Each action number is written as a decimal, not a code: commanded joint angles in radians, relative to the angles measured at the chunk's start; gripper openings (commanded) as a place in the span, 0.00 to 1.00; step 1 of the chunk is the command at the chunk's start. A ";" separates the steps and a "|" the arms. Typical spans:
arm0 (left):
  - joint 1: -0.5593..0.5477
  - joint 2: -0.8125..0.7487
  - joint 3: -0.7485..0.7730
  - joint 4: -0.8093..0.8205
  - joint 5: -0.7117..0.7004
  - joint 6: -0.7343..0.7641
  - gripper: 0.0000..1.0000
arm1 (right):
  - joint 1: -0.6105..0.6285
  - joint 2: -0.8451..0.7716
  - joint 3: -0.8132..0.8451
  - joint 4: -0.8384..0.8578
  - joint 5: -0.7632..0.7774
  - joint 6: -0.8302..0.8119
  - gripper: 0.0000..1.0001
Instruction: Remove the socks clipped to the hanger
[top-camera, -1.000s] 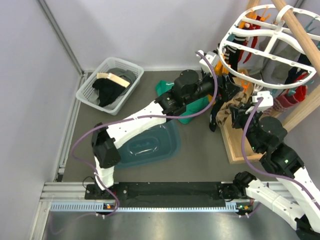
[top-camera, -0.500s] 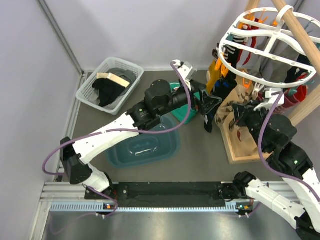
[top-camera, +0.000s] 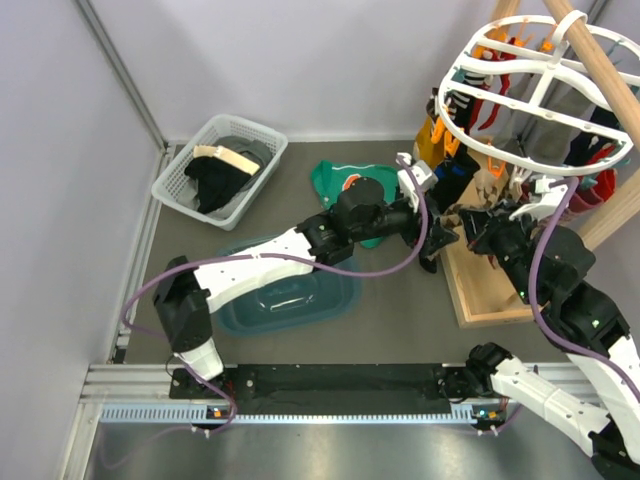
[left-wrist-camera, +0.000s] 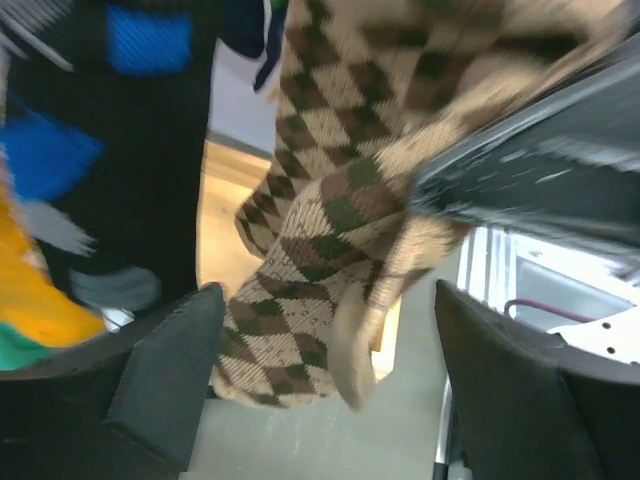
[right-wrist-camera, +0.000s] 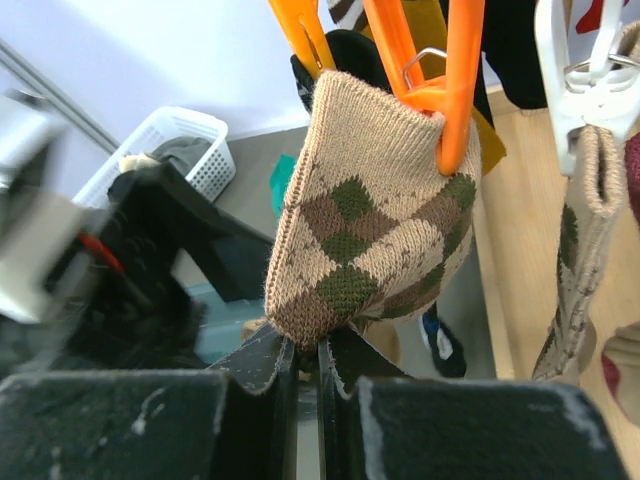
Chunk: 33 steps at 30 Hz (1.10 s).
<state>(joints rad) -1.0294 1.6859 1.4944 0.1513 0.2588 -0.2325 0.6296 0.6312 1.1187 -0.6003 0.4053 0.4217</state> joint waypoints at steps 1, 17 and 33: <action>-0.006 0.041 0.046 0.087 0.062 0.007 0.47 | -0.005 0.001 0.069 0.007 -0.014 0.032 0.00; -0.057 -0.041 -0.066 0.073 -0.036 -0.002 0.00 | -0.004 0.323 0.720 -0.598 0.118 0.100 0.56; -0.083 -0.074 -0.082 0.054 -0.013 -0.004 0.00 | -0.005 0.450 0.658 -0.412 0.218 0.031 0.62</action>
<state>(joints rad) -1.1049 1.6775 1.4220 0.1715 0.2211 -0.2329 0.6296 1.1141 1.8118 -1.1141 0.5827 0.4976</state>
